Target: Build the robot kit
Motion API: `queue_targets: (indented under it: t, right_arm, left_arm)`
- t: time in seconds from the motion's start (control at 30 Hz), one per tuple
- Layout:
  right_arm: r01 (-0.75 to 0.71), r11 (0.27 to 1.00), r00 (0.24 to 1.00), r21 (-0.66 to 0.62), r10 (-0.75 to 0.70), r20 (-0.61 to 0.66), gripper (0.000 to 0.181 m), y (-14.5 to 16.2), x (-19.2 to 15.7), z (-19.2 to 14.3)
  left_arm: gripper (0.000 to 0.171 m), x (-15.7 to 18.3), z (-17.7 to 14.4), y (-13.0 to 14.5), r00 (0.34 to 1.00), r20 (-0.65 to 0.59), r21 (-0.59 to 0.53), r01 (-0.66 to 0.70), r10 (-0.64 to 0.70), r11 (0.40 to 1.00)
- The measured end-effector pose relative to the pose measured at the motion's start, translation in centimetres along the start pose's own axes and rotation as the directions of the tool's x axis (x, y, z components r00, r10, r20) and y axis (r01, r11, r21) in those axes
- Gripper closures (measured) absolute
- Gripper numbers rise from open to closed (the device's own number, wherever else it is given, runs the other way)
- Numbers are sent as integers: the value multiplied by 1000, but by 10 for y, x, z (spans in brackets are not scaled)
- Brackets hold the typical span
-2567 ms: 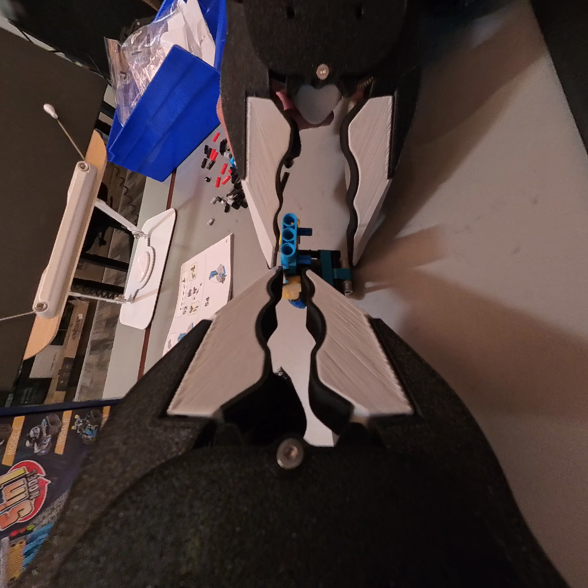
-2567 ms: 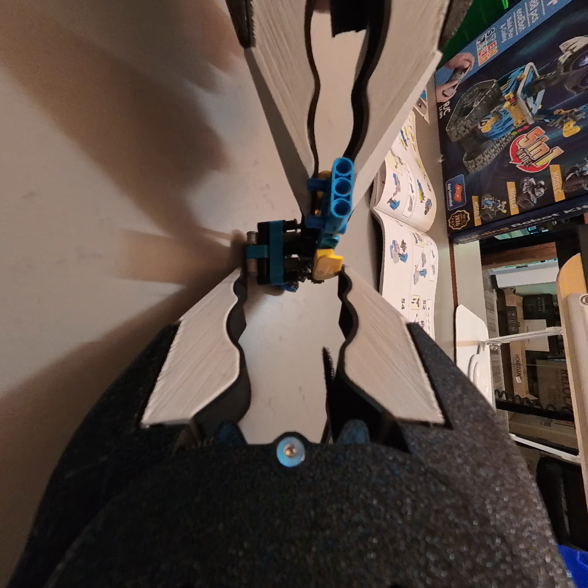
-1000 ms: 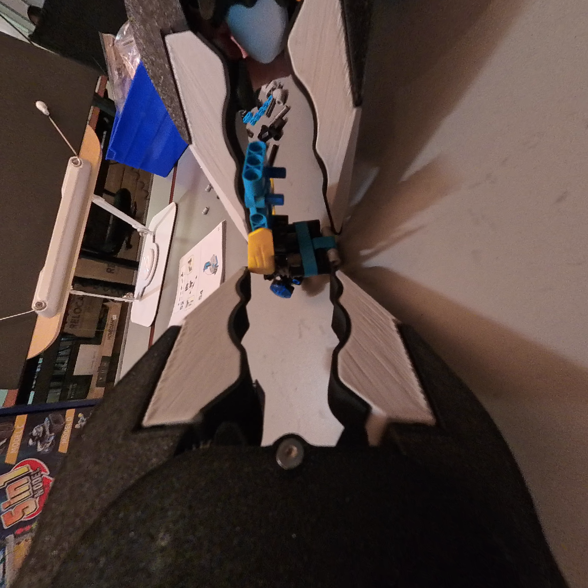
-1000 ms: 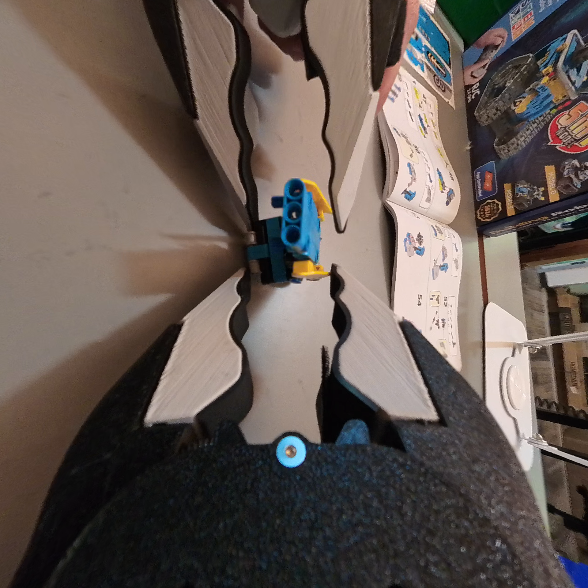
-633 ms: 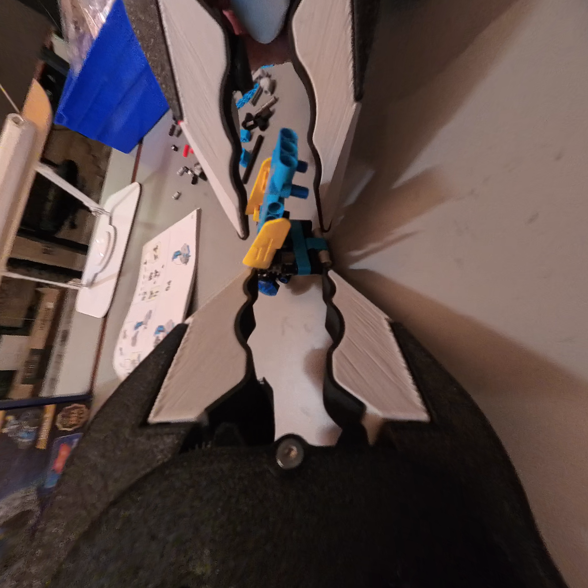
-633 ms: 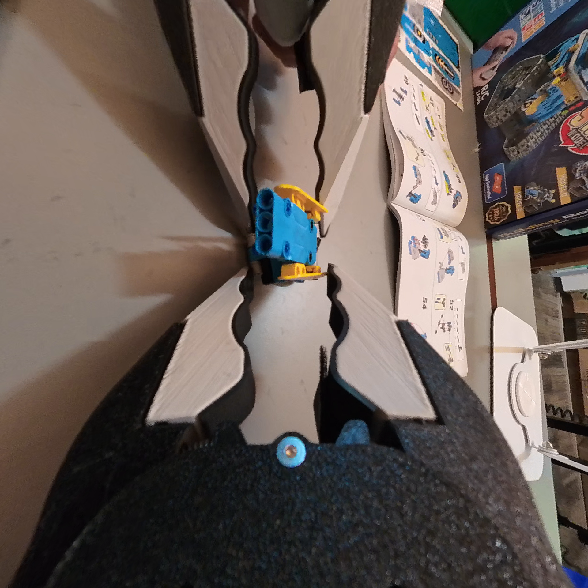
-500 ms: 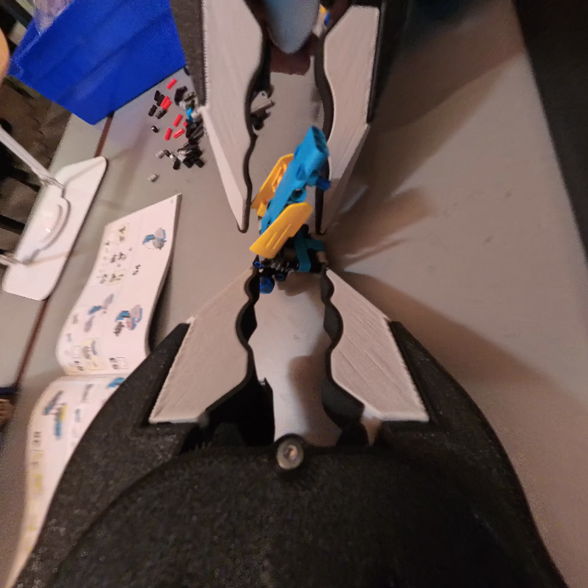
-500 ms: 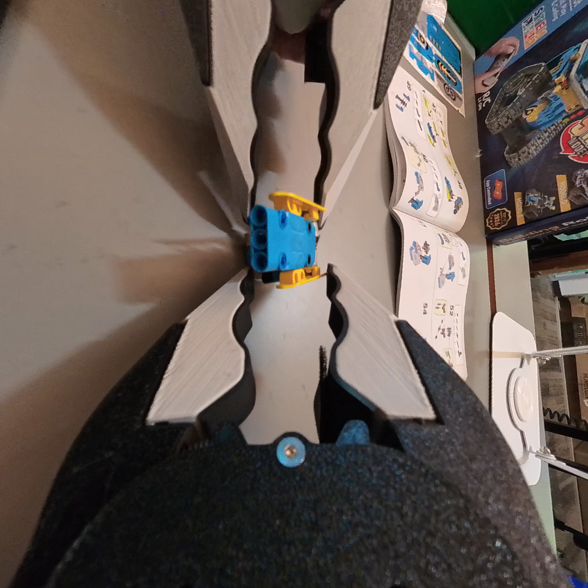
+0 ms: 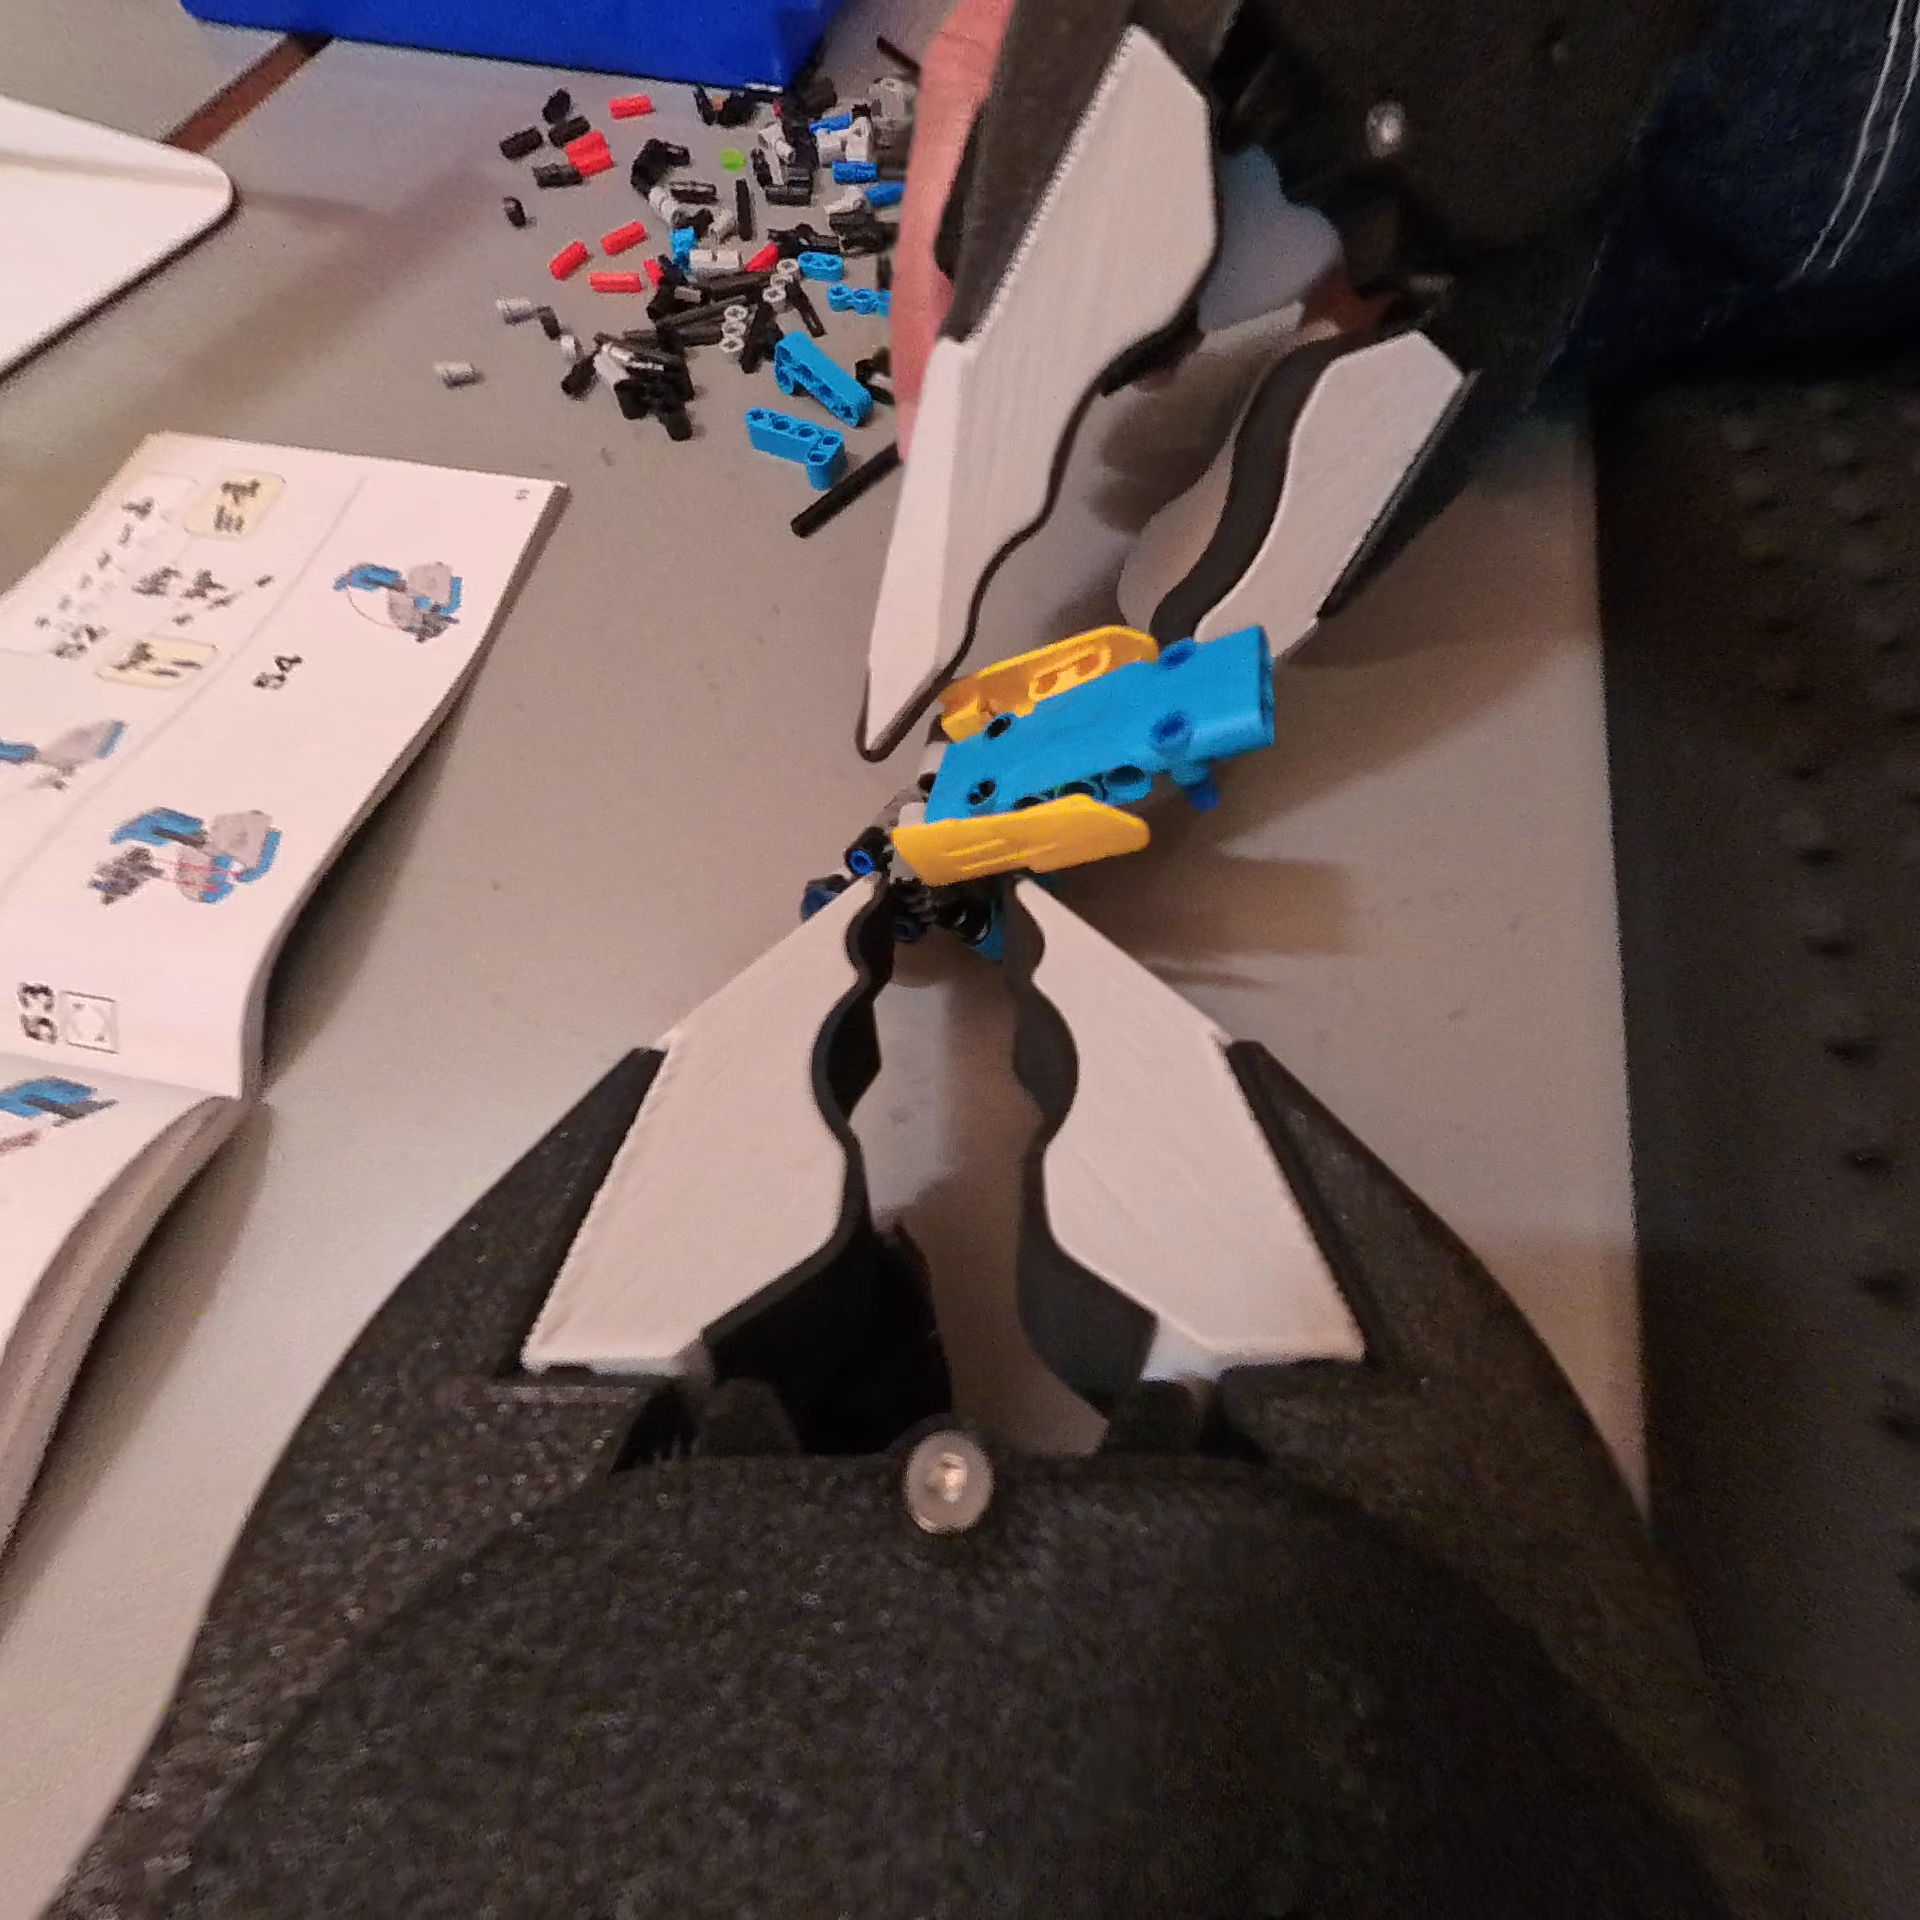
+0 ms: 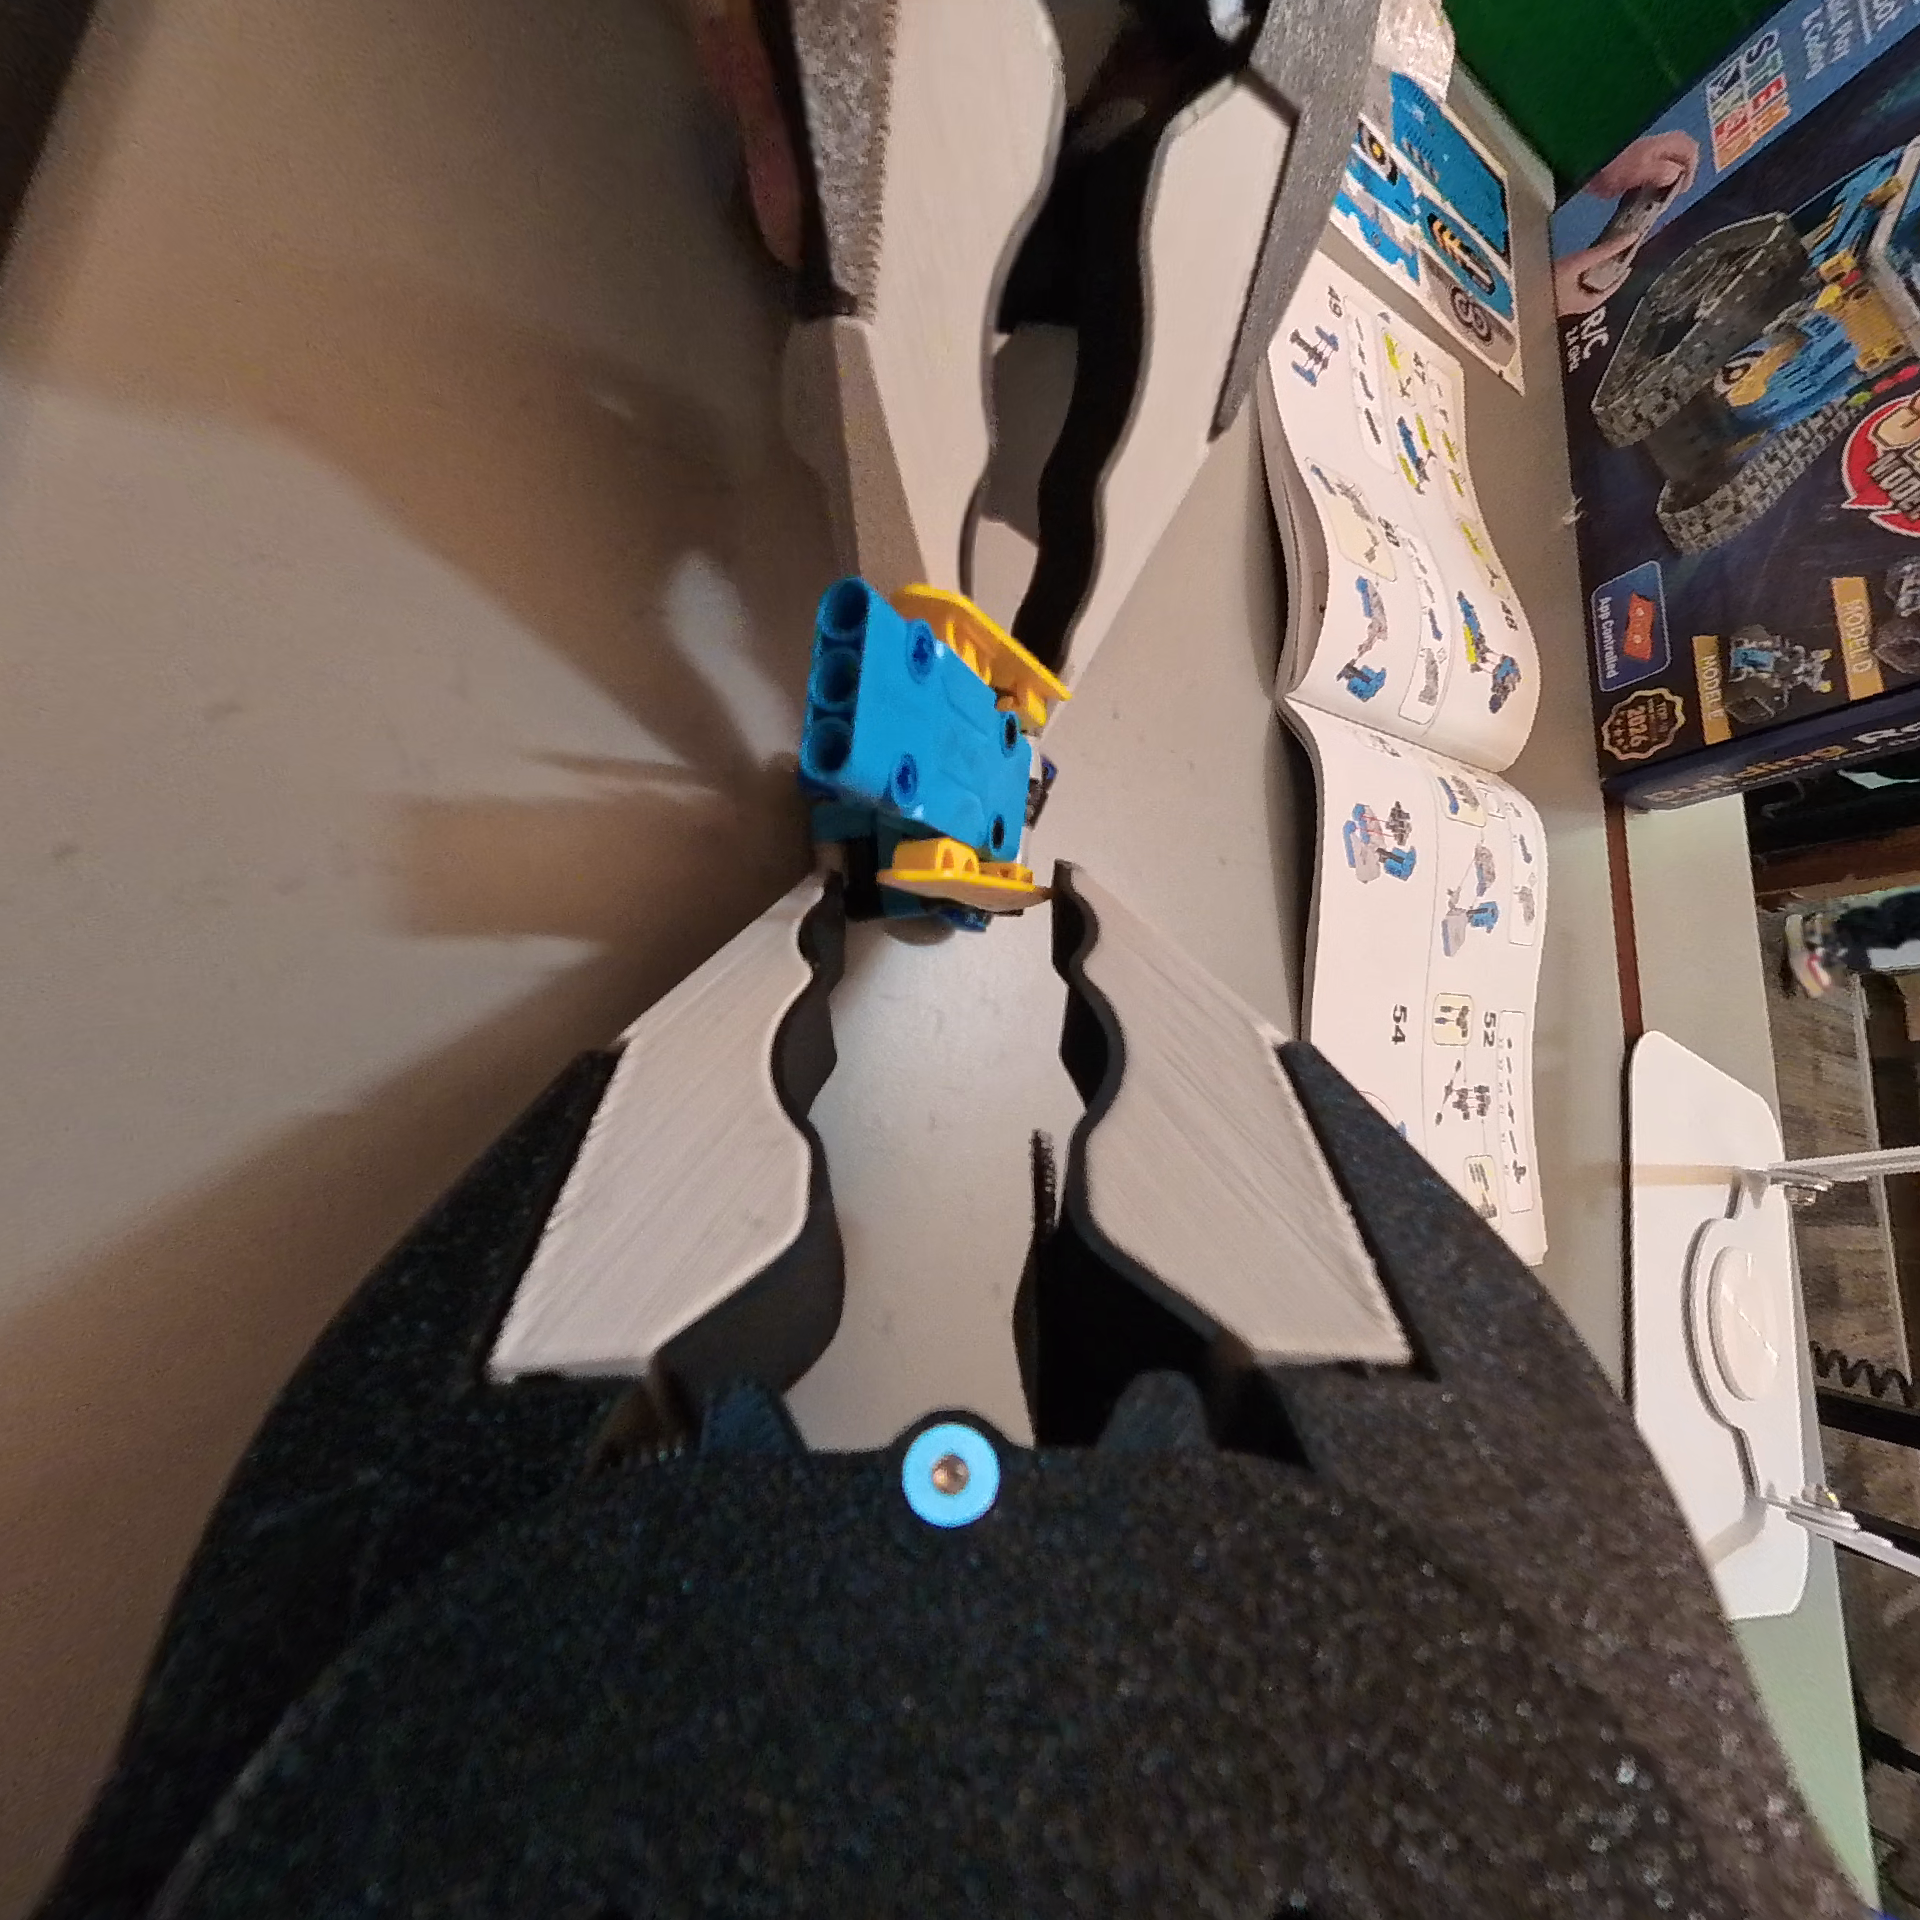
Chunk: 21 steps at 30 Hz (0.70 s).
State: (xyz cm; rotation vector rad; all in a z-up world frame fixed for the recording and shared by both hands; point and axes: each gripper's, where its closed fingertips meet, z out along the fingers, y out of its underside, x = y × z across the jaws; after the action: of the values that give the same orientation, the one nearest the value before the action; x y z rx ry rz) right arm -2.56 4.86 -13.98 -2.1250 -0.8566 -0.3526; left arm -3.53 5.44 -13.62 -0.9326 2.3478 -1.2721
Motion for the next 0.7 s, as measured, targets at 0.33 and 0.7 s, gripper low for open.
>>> queue_targets:
  t: [0.33,0.7]
  right_arm:
    - [18,999,998,-48,-15,57,142,-2,-1,3]
    - [56,995,995,-84,-48,91,141,-4,-1,6]
  left_arm:
    - [157,2,-9,1,979,-166,-5,116,-115,993]
    - [158,1,-13,6,972,-217,-158,56,-90,986]
